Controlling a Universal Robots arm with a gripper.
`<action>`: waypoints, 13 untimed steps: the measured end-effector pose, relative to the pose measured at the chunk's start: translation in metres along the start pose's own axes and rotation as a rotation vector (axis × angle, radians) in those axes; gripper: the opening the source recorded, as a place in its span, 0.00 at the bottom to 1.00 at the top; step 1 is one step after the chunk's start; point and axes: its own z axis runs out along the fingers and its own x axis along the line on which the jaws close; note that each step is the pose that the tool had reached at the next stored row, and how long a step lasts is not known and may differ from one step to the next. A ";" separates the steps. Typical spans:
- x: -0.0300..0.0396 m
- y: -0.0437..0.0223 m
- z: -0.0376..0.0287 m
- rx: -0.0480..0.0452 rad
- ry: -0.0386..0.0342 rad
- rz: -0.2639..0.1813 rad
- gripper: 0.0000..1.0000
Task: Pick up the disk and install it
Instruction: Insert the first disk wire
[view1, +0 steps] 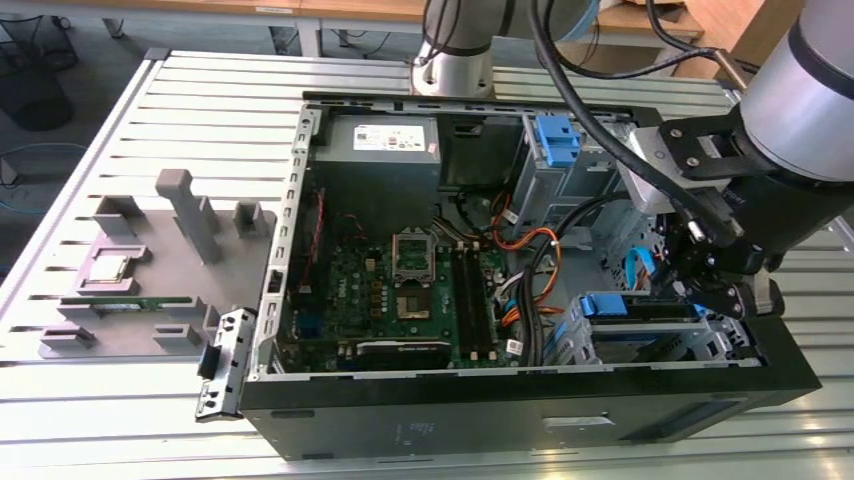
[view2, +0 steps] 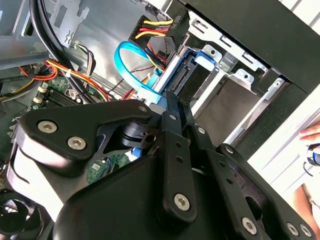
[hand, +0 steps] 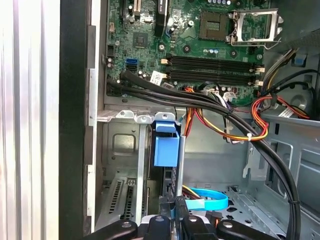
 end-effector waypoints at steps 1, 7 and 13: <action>0.0000 0.0000 0.0001 0.0000 0.0001 0.000 0.16; 0.0003 0.0027 0.0044 0.0038 -0.0004 -0.003 0.16; 0.0004 0.0029 0.0054 0.0168 -0.0009 -0.005 0.16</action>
